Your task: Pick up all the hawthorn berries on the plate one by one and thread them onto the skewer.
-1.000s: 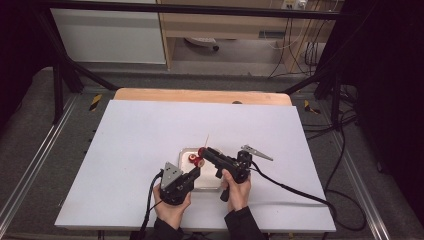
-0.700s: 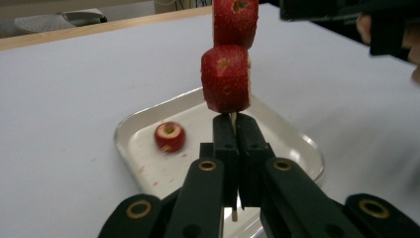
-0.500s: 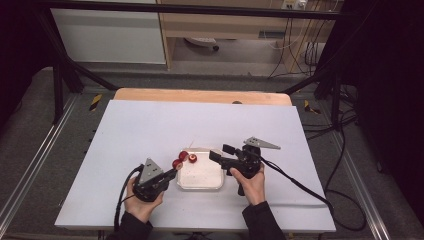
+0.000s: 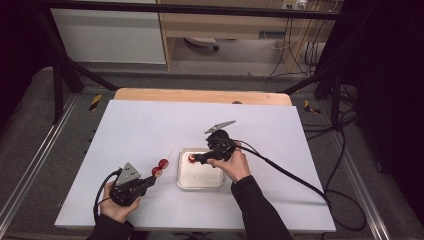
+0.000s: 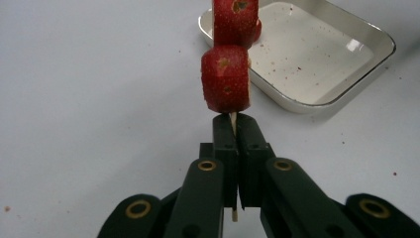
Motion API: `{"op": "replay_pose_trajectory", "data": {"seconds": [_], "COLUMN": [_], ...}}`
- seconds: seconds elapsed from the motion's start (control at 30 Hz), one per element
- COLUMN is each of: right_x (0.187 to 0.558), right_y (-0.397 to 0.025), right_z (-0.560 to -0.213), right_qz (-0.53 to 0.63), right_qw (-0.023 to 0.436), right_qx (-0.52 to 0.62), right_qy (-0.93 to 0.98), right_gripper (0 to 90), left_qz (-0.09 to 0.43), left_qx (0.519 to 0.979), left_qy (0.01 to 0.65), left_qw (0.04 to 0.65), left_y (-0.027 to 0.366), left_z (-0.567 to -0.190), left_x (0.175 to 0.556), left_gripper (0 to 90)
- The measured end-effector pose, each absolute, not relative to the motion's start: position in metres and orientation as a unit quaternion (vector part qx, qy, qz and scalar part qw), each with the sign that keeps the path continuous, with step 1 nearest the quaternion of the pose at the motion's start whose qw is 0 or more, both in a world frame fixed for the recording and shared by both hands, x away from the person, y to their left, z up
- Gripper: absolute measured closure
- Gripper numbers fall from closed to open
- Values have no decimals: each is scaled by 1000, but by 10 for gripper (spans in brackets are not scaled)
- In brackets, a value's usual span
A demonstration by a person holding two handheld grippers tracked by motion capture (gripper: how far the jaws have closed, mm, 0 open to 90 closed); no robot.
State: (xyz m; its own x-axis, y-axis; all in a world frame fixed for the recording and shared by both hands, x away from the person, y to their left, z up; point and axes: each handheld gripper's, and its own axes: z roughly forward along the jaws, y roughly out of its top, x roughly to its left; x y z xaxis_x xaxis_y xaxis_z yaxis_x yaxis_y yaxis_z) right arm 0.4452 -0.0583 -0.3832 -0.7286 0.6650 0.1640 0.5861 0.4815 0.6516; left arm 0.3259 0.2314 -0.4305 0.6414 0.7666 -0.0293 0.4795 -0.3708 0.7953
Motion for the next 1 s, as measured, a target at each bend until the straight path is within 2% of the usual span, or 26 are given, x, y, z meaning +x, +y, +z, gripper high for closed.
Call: {"op": "replay_pose_trajectory", "data": {"seconds": [0.4, 1.0], "right_x": [478, 493], "right_y": [-13, -5], "right_z": [-403, -415], "right_qz": [237, 208], "right_qw": [21, -9], "right_qx": [330, 344], "right_qy": [913, 916], "right_gripper": [450, 613], "left_qz": [172, 171], "left_qx": [812, 814], "left_qy": [386, 383], "left_qw": [403, 402], "left_y": [233, 231], "left_z": [-432, -433], "left_x": [328, 328], "left_gripper": [882, 883]}}
